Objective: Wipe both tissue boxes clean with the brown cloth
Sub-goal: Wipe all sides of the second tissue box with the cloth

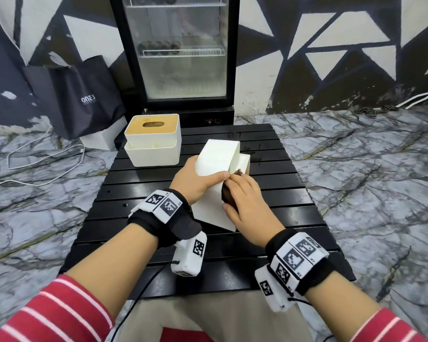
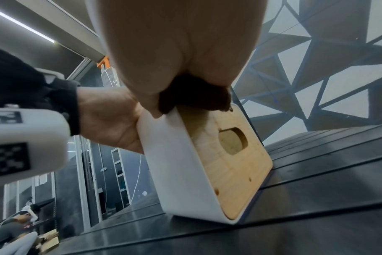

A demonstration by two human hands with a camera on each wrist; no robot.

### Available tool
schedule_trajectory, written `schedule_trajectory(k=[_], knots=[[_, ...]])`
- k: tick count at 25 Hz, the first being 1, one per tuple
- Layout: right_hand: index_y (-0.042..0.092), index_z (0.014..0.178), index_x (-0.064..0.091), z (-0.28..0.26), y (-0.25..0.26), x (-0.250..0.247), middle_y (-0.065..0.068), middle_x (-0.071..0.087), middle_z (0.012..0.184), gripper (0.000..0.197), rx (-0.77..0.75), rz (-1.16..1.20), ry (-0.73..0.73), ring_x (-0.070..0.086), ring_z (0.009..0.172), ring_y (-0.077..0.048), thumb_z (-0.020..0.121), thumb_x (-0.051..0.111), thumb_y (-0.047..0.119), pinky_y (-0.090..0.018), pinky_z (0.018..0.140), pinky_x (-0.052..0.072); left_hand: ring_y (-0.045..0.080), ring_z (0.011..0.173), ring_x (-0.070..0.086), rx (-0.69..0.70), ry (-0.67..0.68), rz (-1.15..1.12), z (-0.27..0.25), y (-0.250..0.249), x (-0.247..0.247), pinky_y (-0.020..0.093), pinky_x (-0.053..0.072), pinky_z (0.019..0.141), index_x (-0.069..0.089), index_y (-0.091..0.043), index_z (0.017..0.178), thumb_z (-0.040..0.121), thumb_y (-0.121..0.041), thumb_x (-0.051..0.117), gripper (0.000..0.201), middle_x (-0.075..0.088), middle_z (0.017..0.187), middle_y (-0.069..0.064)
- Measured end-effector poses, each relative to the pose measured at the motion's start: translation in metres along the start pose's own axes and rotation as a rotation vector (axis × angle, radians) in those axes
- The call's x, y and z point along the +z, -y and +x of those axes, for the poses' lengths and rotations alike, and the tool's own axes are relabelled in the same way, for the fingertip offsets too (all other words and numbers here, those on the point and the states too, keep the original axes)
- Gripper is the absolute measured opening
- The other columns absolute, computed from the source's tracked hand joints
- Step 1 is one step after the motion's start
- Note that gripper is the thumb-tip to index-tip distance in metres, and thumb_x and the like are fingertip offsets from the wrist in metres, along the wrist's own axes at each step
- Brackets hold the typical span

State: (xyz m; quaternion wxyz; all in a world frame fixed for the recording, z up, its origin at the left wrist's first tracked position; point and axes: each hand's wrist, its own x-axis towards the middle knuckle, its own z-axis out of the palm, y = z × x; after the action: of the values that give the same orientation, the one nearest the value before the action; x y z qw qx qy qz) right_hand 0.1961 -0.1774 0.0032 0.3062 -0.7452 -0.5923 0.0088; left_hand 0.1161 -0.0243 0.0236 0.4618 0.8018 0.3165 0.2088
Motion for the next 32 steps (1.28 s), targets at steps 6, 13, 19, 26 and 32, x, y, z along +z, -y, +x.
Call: schedule_trajectory(k=[6,13,19,26,32], knots=[[0.018,0.131,0.041,-0.02,-0.016,-0.009,0.003,0.039,0.137,0.049,-0.068,0.073,-0.028,0.026,0.127,-0.014,0.085,0.055,0.013,-0.015,0.108,0.013,0.014,0.104,0.056,-0.007,-0.003,-0.01,-0.006,-0.008,0.0,0.025,0.039,0.079,0.05,-0.022,0.12,0.052,-0.067,0.069,0.084,0.06,0.114,-0.008],[0.02,0.12,0.052,-0.024,-0.05,-0.028,0.003,0.054,0.118,0.041,0.167,0.152,-0.034,0.048,0.11,-0.018,0.082,0.059,0.008,-0.021,0.093,0.031,0.017,0.105,0.058,-0.039,-0.011,0.029,-0.003,-0.005,-0.009,0.031,0.046,0.082,0.048,-0.024,0.126,0.046,-0.077,0.064,0.097,0.061,0.116,-0.007],[0.016,0.129,0.045,-0.032,-0.084,-0.019,-0.007,0.046,0.131,0.046,0.412,-0.132,0.412,0.043,0.118,-0.029,0.085,0.055,0.018,-0.029,0.1,0.032,0.017,0.107,0.056,-0.042,0.029,0.028,-0.009,-0.01,-0.001,0.03,0.044,0.082,0.044,-0.022,0.13,0.045,-0.077,0.062,0.103,0.057,0.12,-0.007],[0.017,0.13,0.044,-0.035,-0.087,-0.013,-0.005,0.042,0.134,0.054,0.415,-0.14,0.454,0.041,0.121,-0.027,0.08,0.063,0.024,-0.032,0.104,0.033,0.018,0.107,0.056,-0.076,0.018,0.044,-0.007,-0.011,-0.002,0.031,0.045,0.082,0.045,-0.023,0.129,0.045,-0.08,0.061,0.103,0.058,0.12,-0.006],[0.021,0.127,0.049,-0.022,-0.06,-0.04,0.001,0.048,0.132,0.044,0.335,-0.029,0.214,0.036,0.128,-0.02,0.085,0.059,0.028,-0.029,0.107,0.028,0.025,0.129,0.042,-0.11,0.044,0.077,-0.015,-0.015,-0.005,0.032,0.035,0.098,0.019,-0.015,0.148,0.084,-0.058,0.055,0.085,0.039,0.147,0.004]])
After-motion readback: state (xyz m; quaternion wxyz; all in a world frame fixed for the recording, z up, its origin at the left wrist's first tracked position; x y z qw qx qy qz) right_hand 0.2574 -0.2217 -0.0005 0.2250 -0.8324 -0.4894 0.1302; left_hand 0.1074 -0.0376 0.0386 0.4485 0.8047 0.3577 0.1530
